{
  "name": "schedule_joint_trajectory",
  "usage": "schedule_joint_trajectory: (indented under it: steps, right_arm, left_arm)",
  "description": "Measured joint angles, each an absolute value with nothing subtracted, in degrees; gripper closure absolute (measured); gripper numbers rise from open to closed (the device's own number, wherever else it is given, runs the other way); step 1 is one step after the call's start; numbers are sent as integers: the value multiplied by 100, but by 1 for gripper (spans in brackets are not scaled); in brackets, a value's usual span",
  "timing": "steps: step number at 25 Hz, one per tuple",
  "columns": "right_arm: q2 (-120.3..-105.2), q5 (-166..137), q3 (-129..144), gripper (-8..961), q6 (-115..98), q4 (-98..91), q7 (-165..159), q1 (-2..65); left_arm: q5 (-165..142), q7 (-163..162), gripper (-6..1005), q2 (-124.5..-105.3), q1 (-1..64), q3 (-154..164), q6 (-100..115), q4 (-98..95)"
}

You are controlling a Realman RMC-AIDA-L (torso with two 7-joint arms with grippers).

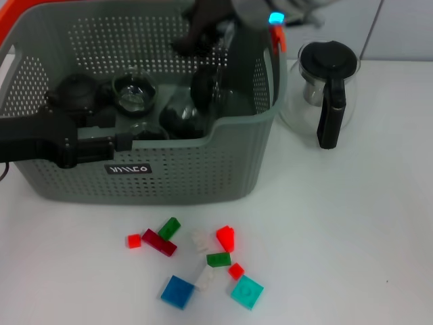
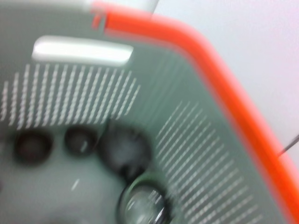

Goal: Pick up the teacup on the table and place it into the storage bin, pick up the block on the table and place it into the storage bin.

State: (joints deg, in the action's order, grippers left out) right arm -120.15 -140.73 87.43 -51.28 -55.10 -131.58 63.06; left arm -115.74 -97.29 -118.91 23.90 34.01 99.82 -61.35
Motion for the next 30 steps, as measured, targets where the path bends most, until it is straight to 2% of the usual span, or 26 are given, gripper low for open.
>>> schedule_joint_trajectory:
  steps: [3, 17, 30]
  right_arm:
    - [-12025, -14075, 8202, 403, -5593, -6281, -13313, 6099]
    - [-11997, -12525, 6991, 417, -7712, -8116, -13472, 5392]
    - [-12005, -12357, 6675, 419, -9662, -8656, -13672, 5551]
  left_arm:
    - [-11570, -9730, 371, -11891, 2390, 3401, 9982, -6134]
    - [-11526, -9790, 371, -11908, 2401, 3378, 9890, -6004]
    - [-11276, -9870, 371, -11889, 2410, 3076, 9992, -6099]
